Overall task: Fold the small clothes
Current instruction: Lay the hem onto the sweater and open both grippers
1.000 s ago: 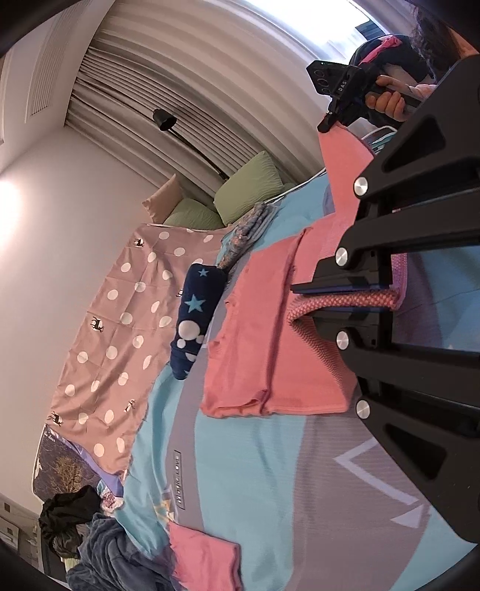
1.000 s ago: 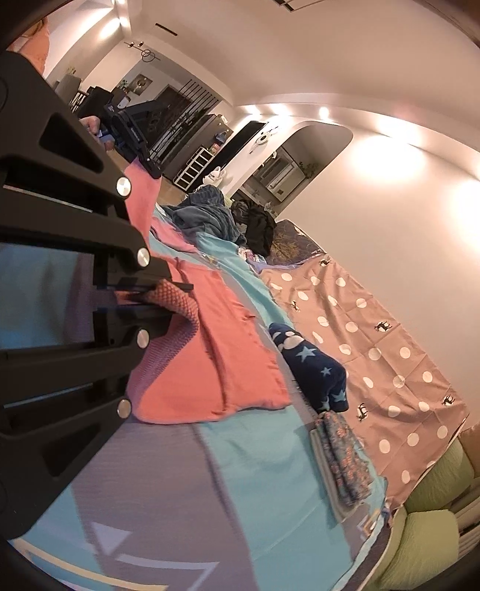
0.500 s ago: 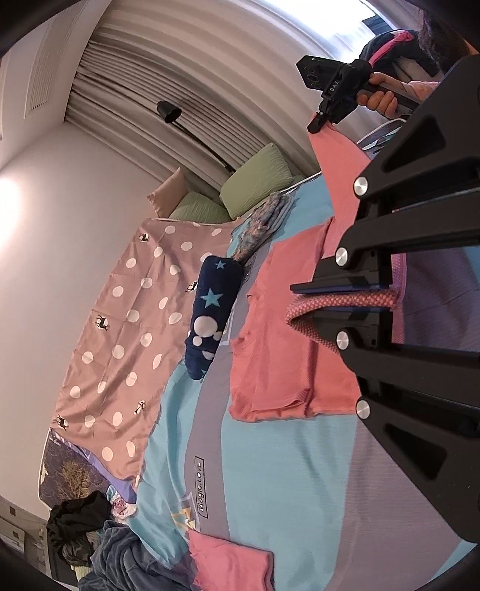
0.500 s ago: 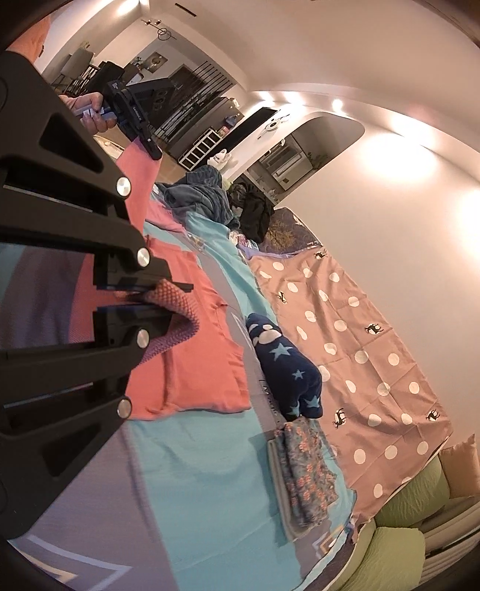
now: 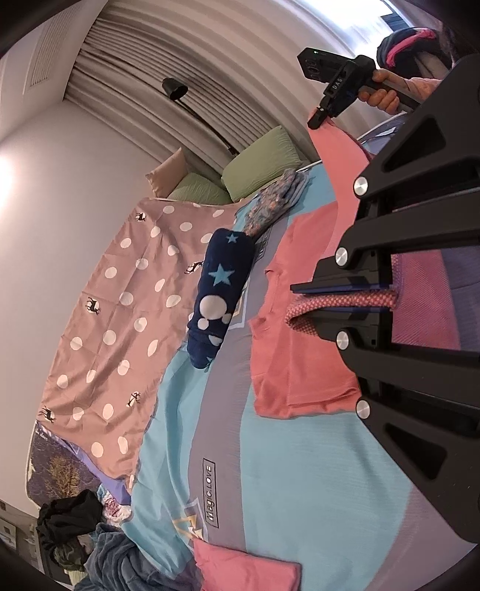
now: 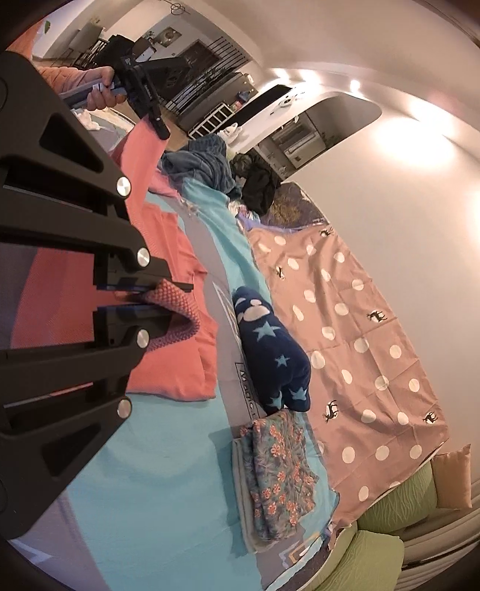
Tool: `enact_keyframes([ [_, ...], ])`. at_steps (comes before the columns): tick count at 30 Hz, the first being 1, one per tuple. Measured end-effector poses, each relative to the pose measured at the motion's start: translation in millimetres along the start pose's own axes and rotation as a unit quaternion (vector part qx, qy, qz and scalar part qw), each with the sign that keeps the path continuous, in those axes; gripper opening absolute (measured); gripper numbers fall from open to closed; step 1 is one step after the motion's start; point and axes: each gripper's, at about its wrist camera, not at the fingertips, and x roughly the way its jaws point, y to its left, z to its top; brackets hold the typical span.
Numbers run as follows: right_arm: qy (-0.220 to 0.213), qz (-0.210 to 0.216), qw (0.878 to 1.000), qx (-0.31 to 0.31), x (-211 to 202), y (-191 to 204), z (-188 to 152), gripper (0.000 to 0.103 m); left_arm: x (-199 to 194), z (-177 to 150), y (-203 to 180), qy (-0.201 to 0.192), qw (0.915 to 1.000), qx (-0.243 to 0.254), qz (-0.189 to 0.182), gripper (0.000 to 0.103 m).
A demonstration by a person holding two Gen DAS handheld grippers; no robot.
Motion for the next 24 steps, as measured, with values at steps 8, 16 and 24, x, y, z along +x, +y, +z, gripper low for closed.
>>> enact_keyframes([
  [8, 0.013, -0.020, 1.000, 0.007, 56.7, -17.4, 31.1, 0.005, 58.0, 30.3, 29.9, 0.029, 0.9990, -0.031, 0.012, 0.005],
  [16, 0.057, -0.073, 0.995, 0.033, 135.4, -50.6, 45.7, 0.005, 124.2, 51.7, 62.7, 0.069, 0.9950, -0.060, 0.041, 0.005],
  [24, 0.097, -0.115, 0.986, 0.073, 187.9, -88.4, 35.6, 0.007, 151.3, 53.7, 89.8, 0.022, 0.9880, -0.069, 0.137, 0.041],
])
